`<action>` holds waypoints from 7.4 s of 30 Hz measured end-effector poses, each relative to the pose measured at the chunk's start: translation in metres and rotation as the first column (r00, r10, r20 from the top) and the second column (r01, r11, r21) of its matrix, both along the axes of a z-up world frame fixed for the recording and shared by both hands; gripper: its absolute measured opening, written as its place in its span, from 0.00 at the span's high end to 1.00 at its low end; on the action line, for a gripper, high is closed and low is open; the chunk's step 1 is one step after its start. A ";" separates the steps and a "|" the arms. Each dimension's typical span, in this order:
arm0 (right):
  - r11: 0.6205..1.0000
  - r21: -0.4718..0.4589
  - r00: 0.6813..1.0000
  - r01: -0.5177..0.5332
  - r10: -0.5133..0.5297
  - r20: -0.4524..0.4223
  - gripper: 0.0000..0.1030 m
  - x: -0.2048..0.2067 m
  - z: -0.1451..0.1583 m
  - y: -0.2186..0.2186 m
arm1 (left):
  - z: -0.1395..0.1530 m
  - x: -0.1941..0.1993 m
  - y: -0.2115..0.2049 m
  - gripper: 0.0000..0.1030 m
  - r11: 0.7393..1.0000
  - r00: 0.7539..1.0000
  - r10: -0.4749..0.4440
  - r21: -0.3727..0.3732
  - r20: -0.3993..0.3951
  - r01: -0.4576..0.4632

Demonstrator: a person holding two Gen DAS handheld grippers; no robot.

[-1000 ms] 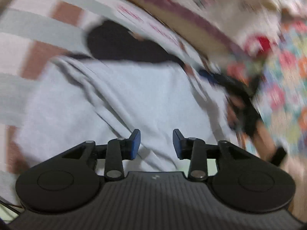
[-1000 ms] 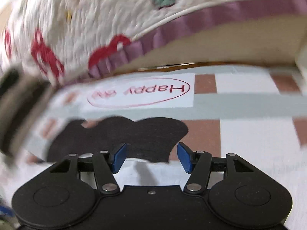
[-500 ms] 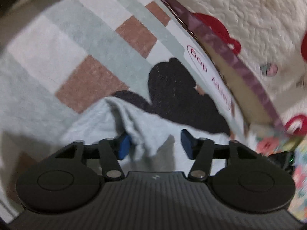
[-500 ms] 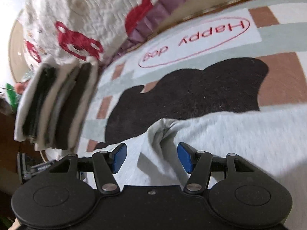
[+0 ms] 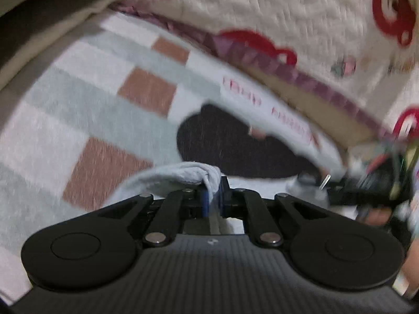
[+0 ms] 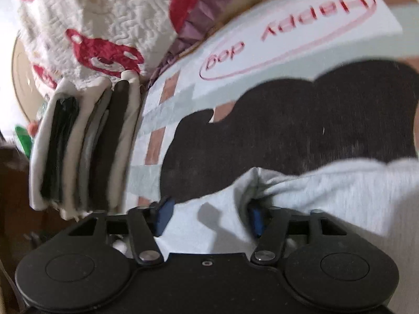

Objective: Fold clothes

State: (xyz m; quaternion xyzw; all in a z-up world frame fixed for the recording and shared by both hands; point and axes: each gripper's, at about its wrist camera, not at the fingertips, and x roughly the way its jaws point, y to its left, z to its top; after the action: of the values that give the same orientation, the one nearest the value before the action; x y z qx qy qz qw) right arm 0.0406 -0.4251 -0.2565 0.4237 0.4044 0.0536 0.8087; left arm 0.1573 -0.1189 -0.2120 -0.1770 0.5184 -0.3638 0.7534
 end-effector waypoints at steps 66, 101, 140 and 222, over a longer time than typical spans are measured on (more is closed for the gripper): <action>0.670 -0.530 0.805 0.520 -0.593 0.039 0.39 -0.331 0.036 -0.013 | 0.023 -0.069 -0.012 0.46 0.926 0.884 -0.371 0.186 0.285 0.329; 0.682 -0.198 0.693 0.704 -0.600 0.399 0.88 -0.346 0.040 -0.078 | 0.060 -0.210 -0.191 0.38 0.876 0.841 -0.468 0.267 0.269 0.402; 0.910 -0.411 0.951 -0.046 0.166 0.261 0.65 -0.259 0.033 0.039 | 0.025 -0.204 -0.151 0.38 0.887 0.894 -0.362 0.392 0.264 0.243; 0.584 -0.807 0.976 0.089 0.110 0.187 0.90 -0.206 0.033 0.144 | 0.054 -0.092 0.076 0.97 0.886 0.925 0.022 0.421 0.380 -0.194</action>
State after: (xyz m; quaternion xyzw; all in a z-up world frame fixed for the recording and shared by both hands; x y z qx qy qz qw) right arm -0.1659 -0.2808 -0.2236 -0.0029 0.2958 -0.0863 0.9513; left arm 0.0651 -0.0427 -0.1579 0.0443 0.4286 -0.2166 0.8760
